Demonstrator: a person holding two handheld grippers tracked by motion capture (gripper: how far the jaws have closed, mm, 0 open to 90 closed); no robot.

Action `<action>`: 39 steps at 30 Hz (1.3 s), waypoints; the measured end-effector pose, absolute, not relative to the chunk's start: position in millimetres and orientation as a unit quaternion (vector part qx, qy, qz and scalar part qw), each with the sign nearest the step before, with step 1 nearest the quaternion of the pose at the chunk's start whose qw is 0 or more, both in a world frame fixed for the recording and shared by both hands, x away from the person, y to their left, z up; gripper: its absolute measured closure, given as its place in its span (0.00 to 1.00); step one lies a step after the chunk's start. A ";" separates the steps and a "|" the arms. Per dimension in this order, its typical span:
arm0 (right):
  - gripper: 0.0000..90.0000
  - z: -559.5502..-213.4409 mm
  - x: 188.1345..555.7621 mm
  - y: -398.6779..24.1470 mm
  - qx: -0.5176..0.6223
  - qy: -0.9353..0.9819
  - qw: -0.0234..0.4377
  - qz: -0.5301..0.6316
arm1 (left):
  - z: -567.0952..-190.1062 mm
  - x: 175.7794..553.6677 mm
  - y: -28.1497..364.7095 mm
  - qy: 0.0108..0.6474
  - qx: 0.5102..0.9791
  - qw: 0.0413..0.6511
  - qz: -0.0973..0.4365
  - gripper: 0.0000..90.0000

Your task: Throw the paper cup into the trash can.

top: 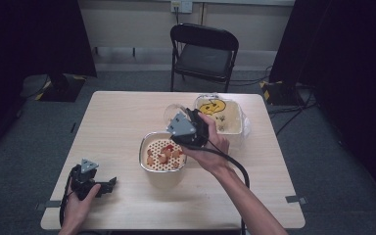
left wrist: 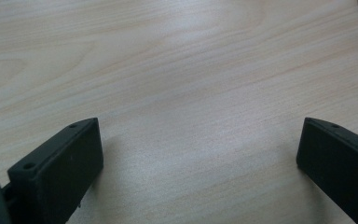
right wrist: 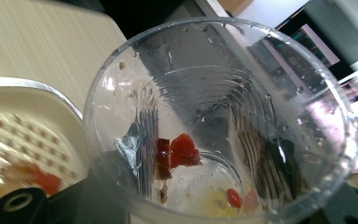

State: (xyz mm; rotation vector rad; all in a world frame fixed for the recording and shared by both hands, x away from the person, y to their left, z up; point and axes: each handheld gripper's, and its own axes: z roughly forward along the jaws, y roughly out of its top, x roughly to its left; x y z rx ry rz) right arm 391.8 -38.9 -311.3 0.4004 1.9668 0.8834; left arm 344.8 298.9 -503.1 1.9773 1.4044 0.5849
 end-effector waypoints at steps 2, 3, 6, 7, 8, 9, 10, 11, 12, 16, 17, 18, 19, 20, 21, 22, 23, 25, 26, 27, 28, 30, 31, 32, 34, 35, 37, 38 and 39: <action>0.57 -308.4 395.9 -46.0 0.195 0.792 0.417 0.401 | -503.1 344.8 299.0 0.533 0.752 0.317 0.222 0.00; 0.56 -307.4 397.6 -49.4 0.209 0.787 0.399 0.422 | -503.1 344.8 298.9 0.534 0.751 0.318 0.222 0.00; 0.56 -305.9 401.8 -57.2 0.231 0.778 0.341 0.475 | -503.1 344.8 298.9 0.534 0.751 0.318 0.222 0.00; 0.56 -305.9 401.8 -57.2 0.231 0.778 0.341 0.475 | -503.1 344.8 298.9 0.534 0.751 0.318 0.222 0.00; 0.56 -305.8 402.9 -60.8 0.239 0.770 0.316 0.499 | -503.1 344.8 298.9 0.534 0.751 0.318 0.222 0.00; 0.56 -305.8 402.9 -60.8 0.239 0.770 0.316 0.499 | -503.1 344.8 298.9 0.534 0.751 0.318 0.222 0.00; 0.56 -306.6 405.0 -63.8 0.247 0.764 0.291 0.521 | -503.1 344.8 298.9 0.534 0.752 0.318 0.222 0.00; 0.56 -307.4 405.7 -64.8 0.253 0.759 0.280 0.530 | -503.1 344.8 299.0 0.534 0.752 0.318 0.222 0.00; 0.56 -308.0 407.3 -66.1 0.253 0.755 0.268 0.542 | -503.1 344.8 298.9 0.534 0.752 0.318 0.222 0.00; 0.55 -306.6 411.9 -72.6 0.260 0.734 0.220 0.588 | -503.1 344.8 298.9 0.534 0.751 0.318 0.222 0.00; 0.55 -305.7 413.2 -74.0 0.263 0.729 0.213 0.595 | -503.0 344.9 299.1 0.533 0.752 0.317 0.223 0.00; 0.55 -305.7 413.2 -74.0 0.263 0.729 0.213 0.595 | -503.0 344.9 299.1 0.533 0.752 0.317 0.223 0.00; 0.55 -303.3 415.9 -77.0 0.267 0.726 0.211 0.597 | -503.1 344.8 298.9 0.534 0.751 0.318 0.222 0.00; 0.55 -301.9 417.5 -78.9 0.269 0.726 0.212 0.596 | -503.1 344.8 298.9 0.534 0.751 0.318 0.222 0.00; 0.55 -300.1 419.1 -81.1 0.272 0.725 0.212 0.596 | -503.1 344.8 298.9 0.534 0.751 0.318 0.222 0.00; 0.55 -300.1 419.1 -81.1 0.272 0.725 0.212 0.596 | -503.1 344.8 299.0 0.534 0.752 0.318 0.222 0.00; 0.55 -296.1 423.5 -86.4 0.279 0.720 0.209 0.600 | -503.1 344.8 298.9 0.534 0.751 0.318 0.222 0.00; 0.55 -294.0 426.2 -89.6 0.285 0.718 0.211 0.600 | -503.0 344.9 299.1 0.533 0.752 0.317 0.223 0.00; 0.55 -289.9 432.1 -96.8 0.298 0.714 0.214 0.597 | -503.1 344.8 298.9 0.534 0.751 0.318 0.222 0.00; 0.55 -289.9 432.1 -96.8 0.298 0.714 0.214 0.597 | -503.1 344.8 298.9 0.534 0.751 0.318 0.222 0.00; 0.54 -288.2 435.6 -100.7 0.305 0.713 0.219 0.593 | -503.1 344.8 298.9 0.534 0.751 0.318 0.222 0.00; 0.54 -285.7 443.2 -110.1 0.321 0.709 0.223 0.587 | -503.1 344.8 298.9 0.534 0.751 0.318 0.222 0.00; 0.53 -285.3 450.7 -120.1 0.338 0.705 0.228 0.580 | -503.0 344.9 299.1 0.533 0.752 0.317 0.223 0.00; 0.53 -285.3 450.7 -120.1 0.338 0.705 0.228 0.580 | -503.0 344.9 299.1 0.533 0.752 0.317 0.223 0.00; 0.52 -288.7 461.2 -133.5 0.362 0.703 0.237 0.565 | -503.1 344.8 299.0 0.534 0.752 0.318 0.222 0.00; 0.52 -288.7 461.2 -133.5 0.362 0.703 0.237 0.565 | -503.1 344.8 299.0 0.534 0.752 0.318 0.222 0.00; 0.44 -292.2 470.0 -144.2 0.383 0.702 0.244 0.549 | -503.1 344.8 299.0 0.534 0.752 0.318 0.222 0.00; 0.45 -293.1 472.5 -147.1 0.390 0.699 0.243 0.548 | -503.1 344.8 299.0 0.534 0.752 0.318 0.222 0.00; 0.45 -294.1 475.2 -149.8 0.392 0.698 0.239 0.549 | -503.1 344.8 298.9 0.534 0.752 0.318 0.222 0.00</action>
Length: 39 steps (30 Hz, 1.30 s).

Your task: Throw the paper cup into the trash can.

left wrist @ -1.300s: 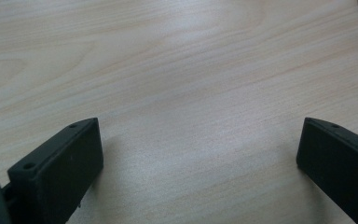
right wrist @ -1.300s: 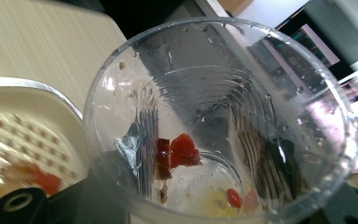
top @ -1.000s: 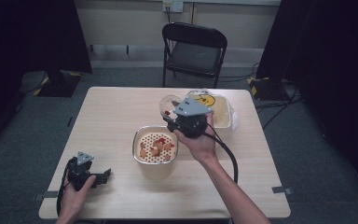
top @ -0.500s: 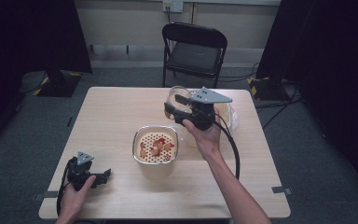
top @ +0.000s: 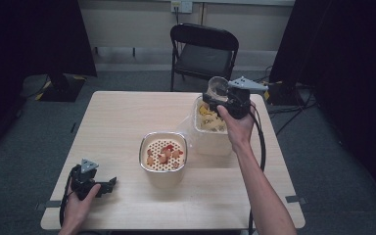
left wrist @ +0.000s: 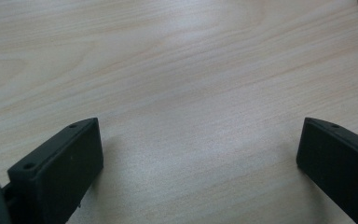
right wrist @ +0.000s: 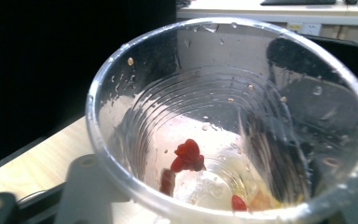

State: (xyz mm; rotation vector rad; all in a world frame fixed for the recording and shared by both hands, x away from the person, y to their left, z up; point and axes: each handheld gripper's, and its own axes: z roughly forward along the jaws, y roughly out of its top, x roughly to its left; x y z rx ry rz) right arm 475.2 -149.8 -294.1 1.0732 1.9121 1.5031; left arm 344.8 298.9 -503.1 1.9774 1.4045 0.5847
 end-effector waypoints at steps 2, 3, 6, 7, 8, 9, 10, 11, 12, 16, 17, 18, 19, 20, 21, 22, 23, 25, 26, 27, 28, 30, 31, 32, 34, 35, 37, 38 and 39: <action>0.44 -296.7 480.3 -152.8 0.400 0.704 0.249 0.531 | -503.1 344.8 298.9 0.534 0.752 0.318 0.222 0.00; 0.44 -298.8 483.4 -153.7 0.403 0.708 0.247 0.524 | -503.1 344.8 298.9 0.534 0.752 0.318 0.222 0.00; 0.39 -303.3 489.8 -154.0 0.414 0.712 0.248 0.510 | -503.1 344.8 298.9 0.534 0.752 0.318 0.222 0.00; 0.32 -304.4 492.0 -153.8 0.415 0.714 0.249 0.506 | -503.0 344.9 299.1 0.533 0.752 0.317 0.223 0.00; 0.32 -305.3 493.9 -153.6 0.420 0.714 0.250 0.501 | -503.1 344.8 298.9 0.534 0.752 0.318 0.222 0.00; 0.29 -306.2 495.9 -153.6 0.422 0.715 0.247 0.500 | -503.1 344.8 298.9 0.534 0.752 0.318 0.222 0.00; 0.25 -307.2 497.7 -153.6 0.426 0.715 0.246 0.497 | -503.1 344.8 298.9 0.534 0.752 0.318 0.222 0.00; 0.25 -307.2 497.7 -153.6 0.426 0.715 0.246 0.497 | -503.1 344.8 298.9 0.534 0.751 0.318 0.222 0.00; 0.19 -309.0 500.8 -153.1 0.435 0.715 0.245 0.490 | -503.1 344.8 298.9 0.534 0.751 0.318 0.222 0.00; 0.17 -311.3 503.2 -152.7 0.432 0.721 0.246 0.483 | -503.1 344.8 298.9 0.534 0.752 0.318 0.222 0.00; 0.17 -311.4 503.0 -152.7 0.433 0.722 0.244 0.482 | -503.1 344.8 298.9 0.534 0.752 0.318 0.222 0.00; 0.17 -311.3 502.6 -152.9 0.433 0.722 0.247 0.481 | -503.1 344.8 298.9 0.534 0.752 0.318 0.222 0.00; 0.17 -311.0 501.6 -153.2 0.433 0.721 0.244 0.483 | -503.1 344.8 298.9 0.534 0.752 0.318 0.222 0.00; 0.17 -310.9 500.7 -154.0 0.431 0.721 0.243 0.485 | -503.1 344.8 298.9 0.534 0.752 0.317 0.222 0.00; 0.17 -310.6 499.2 -155.0 0.430 0.720 0.244 0.487 | -503.1 344.8 298.9 0.534 0.752 0.318 0.222 0.00; 0.17 -310.5 497.2 -155.6 0.430 0.718 0.243 0.490 | -503.1 344.8 298.9 0.534 0.752 0.318 0.222 0.00; 0.17 -310.6 495.4 -156.2 0.429 0.718 0.241 0.491 | -503.1 344.8 298.9 0.534 0.752 0.318 0.222 0.00; 0.17 -311.7 490.9 -156.9 0.426 0.721 0.241 0.490 | -503.1 344.9 299.0 0.533 0.752 0.318 0.222 0.00; 0.17 -312.4 488.4 -157.3 0.425 0.722 0.243 0.489 | -503.1 344.9 299.0 0.533 0.752 0.318 0.222 0.00; 0.17 -313.5 485.6 -158.0 0.422 0.723 0.243 0.490 | -503.1 344.9 299.0 0.533 0.752 0.318 0.222 0.00; 0.17 -314.6 482.9 -158.4 0.420 0.724 0.243 0.490 | -503.1 344.9 298.9 0.534 0.752 0.318 0.222 0.00; 0.17 -316.9 477.2 -160.0 0.417 0.725 0.243 0.492 | -503.1 344.9 299.0 0.534 0.752 0.318 0.222 0.00; 0.17 -317.5 474.3 -161.2 0.417 0.725 0.236 0.495 | -503.1 344.9 299.0 0.534 0.752 0.318 0.222 0.00; 0.17 -317.5 474.3 -161.2 0.417 0.725 0.236 0.495 | -503.1 344.9 298.9 0.534 0.752 0.318 0.222 0.00; 0.16 -317.8 460.9 -164.4 0.414 0.718 0.238 0.506 | -503.1 344.9 298.9 0.534 0.752 0.318 0.222 0.00; 0.16 -318.0 456.9 -165.5 0.412 0.718 0.241 0.506 | -503.0 344.9 299.2 0.533 0.752 0.317 0.223 0.00; 0.16 -318.0 452.6 -166.6 0.412 0.719 0.239 0.506 | -503.1 344.9 298.9 0.534 0.752 0.318 0.222 0.00; 0.16 -319.3 444.4 -168.6 0.416 0.717 0.245 0.502 | -503.1 344.9 299.0 0.534 0.752 0.318 0.222 0.00; 0.17 -320.4 440.3 -169.4 0.415 0.721 0.247 0.497 | -503.1 344.9 299.0 0.533 0.752 0.318 0.222 0.00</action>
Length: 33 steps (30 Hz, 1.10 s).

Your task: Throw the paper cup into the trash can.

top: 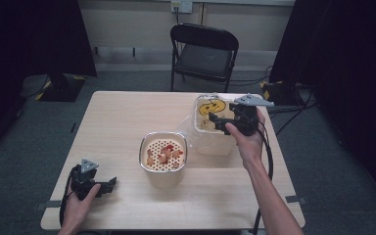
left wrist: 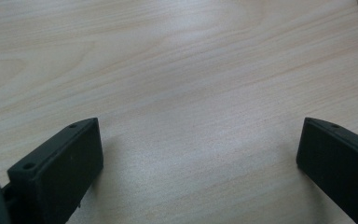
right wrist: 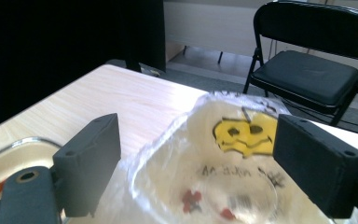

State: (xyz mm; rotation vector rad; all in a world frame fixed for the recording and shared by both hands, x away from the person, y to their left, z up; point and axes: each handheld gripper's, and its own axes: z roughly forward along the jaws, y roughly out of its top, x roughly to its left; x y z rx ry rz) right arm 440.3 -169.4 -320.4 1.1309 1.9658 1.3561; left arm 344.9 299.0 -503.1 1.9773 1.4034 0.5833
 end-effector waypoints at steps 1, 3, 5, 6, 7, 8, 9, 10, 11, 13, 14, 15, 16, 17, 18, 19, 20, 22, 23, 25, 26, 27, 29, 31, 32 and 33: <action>0.17 -321.6 435.7 -170.3 0.416 0.724 0.248 0.492 | -503.1 344.9 299.0 0.533 0.752 0.318 0.222 0.00; 0.17 -324.9 425.1 -173.3 0.413 0.723 0.247 0.496 | -503.1 344.9 299.0 0.534 0.752 0.318 0.222 0.00; 0.17 -326.7 420.2 -175.2 0.414 0.721 0.249 0.496 | -503.1 344.9 298.9 0.534 0.752 0.318 0.222 0.00; 0.17 -329.6 411.2 -178.9 0.411 0.724 0.245 0.497 | -503.1 344.9 299.0 0.533 0.752 0.318 0.222 0.00; 0.17 -330.9 406.0 -180.9 0.411 0.724 0.244 0.498 | -503.1 344.9 299.0 0.533 0.752 0.318 0.222 0.00; 0.17 -330.9 406.0 -180.9 0.411 0.724 0.244 0.498 | -503.1 345.0 299.1 0.533 0.752 0.318 0.222 0.00; 0.17 -332.3 401.0 -182.8 0.411 0.725 0.242 0.497 | -503.1 344.9 298.9 0.534 0.751 0.318 0.222 0.00; 0.17 -335.5 391.9 -187.9 0.415 0.720 0.244 0.499 | -503.1 344.9 298.9 0.534 0.752 0.318 0.222 0.00; 0.17 -337.5 387.9 -190.5 0.413 0.721 0.245 0.499 | -503.1 344.9 299.0 0.533 0.752 0.318 0.222 0.00; 0.16 -341.8 381.3 -195.9 0.417 0.721 0.243 0.498 | -503.1 344.9 299.0 0.534 0.752 0.318 0.222 0.00; 0.16 -344.2 378.5 -198.5 0.417 0.720 0.240 0.499 | -503.1 344.9 298.9 0.534 0.751 0.318 0.222 0.00; 0.16 -346.6 375.5 -200.8 0.418 0.721 0.241 0.498 | -503.1 344.9 298.9 0.534 0.751 0.318 0.222 0.00; 0.16 -349.0 372.2 -202.9 0.422 0.718 0.242 0.498 | -503.1 344.9 299.0 0.533 0.752 0.318 0.222 0.00; 0.16 -351.1 368.6 -204.7 0.427 0.717 0.239 0.496 | -503.1 344.9 298.9 0.534 0.751 0.318 0.222 0.00; 0.16 -351.1 368.6 -204.7 0.427 0.717 0.239 0.496 | -503.1 344.9 298.9 0.534 0.751 0.318 0.222 0.00; 0.16 -356.8 361.0 -207.6 0.428 0.720 0.239 0.492 | -503.0 344.9 299.1 0.533 0.752 0.317 0.223 0.00; 0.16 -360.6 357.1 -209.4 0.431 0.719 0.239 0.489 | -503.1 344.9 298.9 0.534 0.751 0.318 0.222 0.00; 0.15 -370.5 350.3 -213.6 0.435 0.721 0.235 0.485 | -503.1 344.9 299.0 0.534 0.752 0.318 0.222 0.00; 0.15 -370.5 350.3 -213.6 0.435 0.721 0.235 0.485 | -503.1 344.9 299.0 0.534 0.752 0.318 0.222 0.00; 0.15 -389.8 343.2 -219.8 0.445 0.727 0.230 0.470 | -503.1 344.9 298.9 0.534 0.752 0.318 0.222 0.00; 0.16 -397.1 341.4 -221.4 0.448 0.732 0.226 0.462 | -503.1 344.9 298.9 0.534 0.752 0.318 0.222 0.00; 0.16 -404.7 339.7 -223.4 0.450 0.734 0.222 0.459 | -503.1 344.9 298.9 0.534 0.752 0.318 0.222 0.00; 0.16 -421.3 337.7 -227.6 0.460 0.736 0.214 0.448 | -503.2 345.1 298.6 0.534 0.751 0.319 0.222 0.00; 0.16 -437.8 336.4 -229.5 0.470 0.740 0.208 0.434 | -503.2 345.2 298.5 0.535 0.751 0.318 0.222 0.00; 0.16 -437.8 336.4 -229.5 0.470 0.740 0.208 0.434 | -503.2 345.2 298.5 0.535 0.751 0.318 0.222 0.00; 0.16 -445.0 336.1 -229.5 0.472 0.745 0.200 0.427 | -503.2 345.2 298.5 0.535 0.751 0.318 0.222 0.00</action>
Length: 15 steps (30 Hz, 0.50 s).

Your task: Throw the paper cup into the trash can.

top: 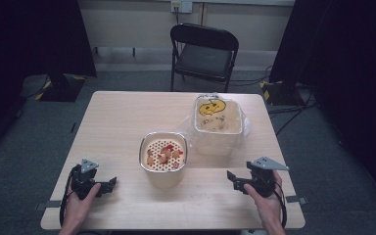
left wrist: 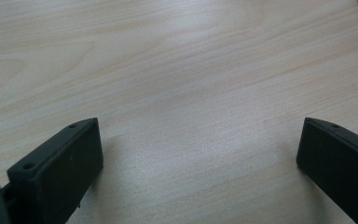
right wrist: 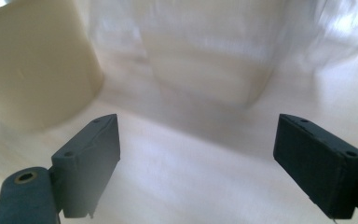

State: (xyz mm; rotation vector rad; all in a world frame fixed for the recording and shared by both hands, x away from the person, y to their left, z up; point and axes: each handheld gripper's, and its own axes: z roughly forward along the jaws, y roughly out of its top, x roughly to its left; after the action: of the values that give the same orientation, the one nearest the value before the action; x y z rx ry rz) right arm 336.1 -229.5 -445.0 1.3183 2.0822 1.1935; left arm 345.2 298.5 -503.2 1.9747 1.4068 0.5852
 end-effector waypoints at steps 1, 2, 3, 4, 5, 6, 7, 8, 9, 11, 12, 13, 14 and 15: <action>0.16 -457.1 335.4 -229.3 0.473 0.751 0.203 0.414 | -503.2 345.2 298.5 0.535 0.751 0.318 0.223 0.00; 0.16 -462.7 335.9 -229.9 0.474 0.754 0.199 0.409 | -503.2 345.2 298.5 0.535 0.751 0.318 0.222 0.00; 0.16 -468.2 336.9 -230.7 0.477 0.756 0.197 0.403 | -503.2 345.2 298.5 0.535 0.751 0.318 0.222 0.00; 0.16 -473.4 337.7 -232.1 0.483 0.755 0.193 0.399 | -503.2 345.2 298.5 0.535 0.751 0.318 0.222 0.00; 0.16 -478.2 339.1 -233.5 0.484 0.759 0.189 0.393 | -503.2 345.2 298.5 0.535 0.751 0.318 0.222 0.00; 0.16 -482.7 340.3 -234.2 0.489 0.760 0.189 0.384 | -503.2 345.2 298.5 0.535 0.751 0.318 0.222 0.00; 0.16 -486.6 341.2 -235.2 0.492 0.762 0.186 0.378 | -503.2 345.2 298.5 0.535 0.751 0.318 0.222 0.00; 0.16 -490.0 342.0 -235.9 0.491 0.766 0.186 0.371 | -503.2 345.2 298.5 0.535 0.751 0.318 0.222 0.00; 0.16 -493.2 342.6 -236.5 0.495 0.766 0.184 0.368 | -503.2 345.2 298.5 0.535 0.751 0.318 0.222 0.00; 0.16 -497.4 343.8 -236.1 0.496 0.768 0.189 0.358 | -503.2 345.2 298.4 0.535 0.751 0.318 0.222 0.00; 0.16 -497.4 343.8 -236.1 0.496 0.768 0.189 0.358 | -503.2 345.2 298.4 0.535 0.751 0.318 0.222 0.00; 0.16 -498.6 344.8 -233.7 0.491 0.773 0.208 0.344 | -503.2 345.2 298.5 0.535 0.751 0.318 0.222 0.00; 0.16 -498.6 344.8 -233.7 0.491 0.773 0.208 0.344 | -503.2 345.2 298.5 0.535 0.751 0.318 0.222 0.00; 0.15 -499.7 346.2 -232.5 0.493 0.771 0.216 0.341 | -503.3 345.2 298.4 0.535 0.750 0.319 0.222 0.00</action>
State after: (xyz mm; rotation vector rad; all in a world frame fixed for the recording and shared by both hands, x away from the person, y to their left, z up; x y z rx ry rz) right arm 346.2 -232.5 -499.7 1.3659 2.1369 0.9458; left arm 345.2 298.4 -503.3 1.9736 1.4064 0.5838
